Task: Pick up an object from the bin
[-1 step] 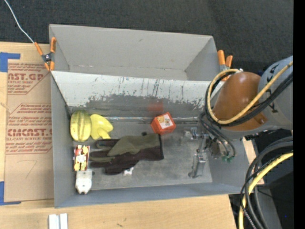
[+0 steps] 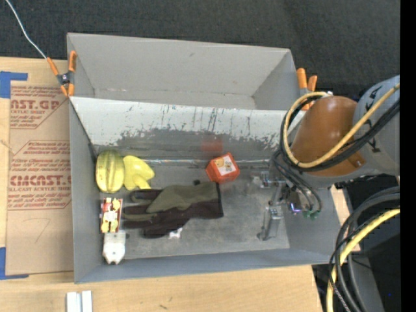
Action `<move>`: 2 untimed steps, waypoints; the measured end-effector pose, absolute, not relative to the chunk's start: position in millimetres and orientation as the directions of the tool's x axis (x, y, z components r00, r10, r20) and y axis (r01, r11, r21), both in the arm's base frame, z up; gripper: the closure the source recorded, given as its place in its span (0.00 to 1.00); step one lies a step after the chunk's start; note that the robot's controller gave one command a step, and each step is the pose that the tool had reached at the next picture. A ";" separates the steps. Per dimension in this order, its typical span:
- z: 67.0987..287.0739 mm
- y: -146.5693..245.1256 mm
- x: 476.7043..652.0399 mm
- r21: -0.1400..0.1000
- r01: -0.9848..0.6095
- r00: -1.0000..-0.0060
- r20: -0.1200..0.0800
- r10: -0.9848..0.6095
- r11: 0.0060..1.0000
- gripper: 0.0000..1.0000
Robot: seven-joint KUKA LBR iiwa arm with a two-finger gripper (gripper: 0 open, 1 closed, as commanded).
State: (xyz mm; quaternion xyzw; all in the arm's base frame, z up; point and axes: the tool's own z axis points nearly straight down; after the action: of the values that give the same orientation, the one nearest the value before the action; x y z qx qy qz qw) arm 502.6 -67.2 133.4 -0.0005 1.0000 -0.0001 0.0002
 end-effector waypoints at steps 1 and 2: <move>74.9 8.3 498.4 0.002 0.072 -0.997 0.006 0.072 0.997 0.00; 72.0 20.5 508.5 -0.001 -0.256 -0.967 -0.003 -0.256 0.967 1.00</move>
Offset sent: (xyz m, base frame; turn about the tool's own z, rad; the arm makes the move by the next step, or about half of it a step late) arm 0.0053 0.0872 -0.0614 -0.2583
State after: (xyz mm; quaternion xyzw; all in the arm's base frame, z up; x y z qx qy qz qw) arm 508.5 20.5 72.0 -0.1291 0.9916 -0.0002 0.0017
